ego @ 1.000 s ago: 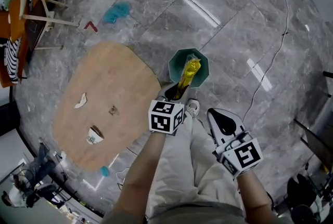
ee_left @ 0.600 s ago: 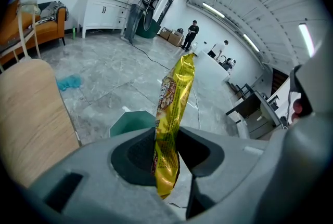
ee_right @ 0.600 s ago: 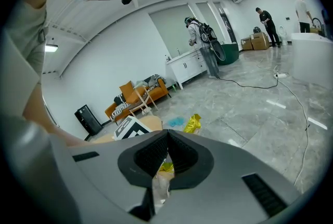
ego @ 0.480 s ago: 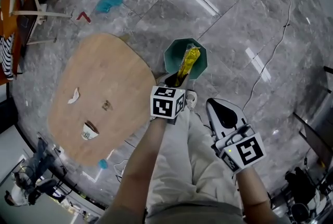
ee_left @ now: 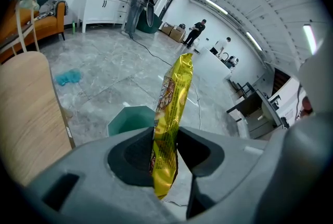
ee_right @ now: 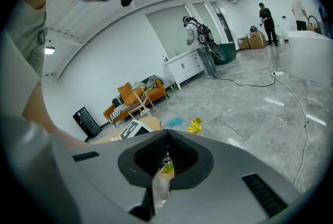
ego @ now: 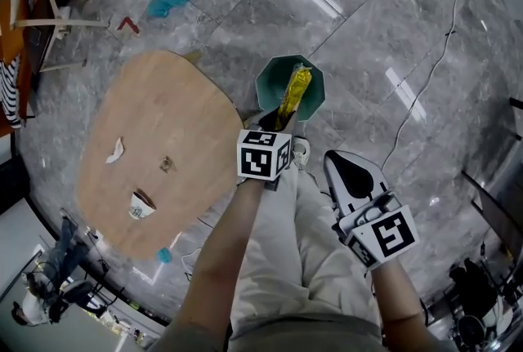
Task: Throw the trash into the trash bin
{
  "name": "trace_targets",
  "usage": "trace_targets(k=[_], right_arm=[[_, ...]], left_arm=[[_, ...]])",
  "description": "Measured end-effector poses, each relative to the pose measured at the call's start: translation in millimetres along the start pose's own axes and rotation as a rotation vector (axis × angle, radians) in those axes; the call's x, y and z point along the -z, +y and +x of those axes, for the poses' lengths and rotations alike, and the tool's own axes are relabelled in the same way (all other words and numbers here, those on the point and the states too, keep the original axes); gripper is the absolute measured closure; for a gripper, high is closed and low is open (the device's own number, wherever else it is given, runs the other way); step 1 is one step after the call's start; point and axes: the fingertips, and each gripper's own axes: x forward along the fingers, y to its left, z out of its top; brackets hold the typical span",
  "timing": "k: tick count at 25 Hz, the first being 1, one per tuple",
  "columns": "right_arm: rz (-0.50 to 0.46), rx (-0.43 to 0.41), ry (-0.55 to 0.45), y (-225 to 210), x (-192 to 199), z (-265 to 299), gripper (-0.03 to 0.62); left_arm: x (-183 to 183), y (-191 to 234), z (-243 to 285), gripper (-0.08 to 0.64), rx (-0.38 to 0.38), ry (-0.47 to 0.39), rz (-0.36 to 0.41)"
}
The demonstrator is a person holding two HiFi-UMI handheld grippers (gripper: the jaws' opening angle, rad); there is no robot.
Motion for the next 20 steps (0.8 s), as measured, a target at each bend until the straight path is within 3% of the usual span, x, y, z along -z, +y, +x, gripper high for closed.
trace_targets(k=[8, 20], right_arm=[[-0.001, 0.0, -0.005, -0.6, -2.5, -3.0, 0.584], [-0.012, -0.01, -0.002, 6.7, -1.1, -3.3, 0.584]], left_arm=[[-1.7, 5.4, -5.8, 0.373, -0.04, -0.026, -0.041], [-4.7, 5.1, -19.1, 0.368, -0.037, -0.058, -0.042]])
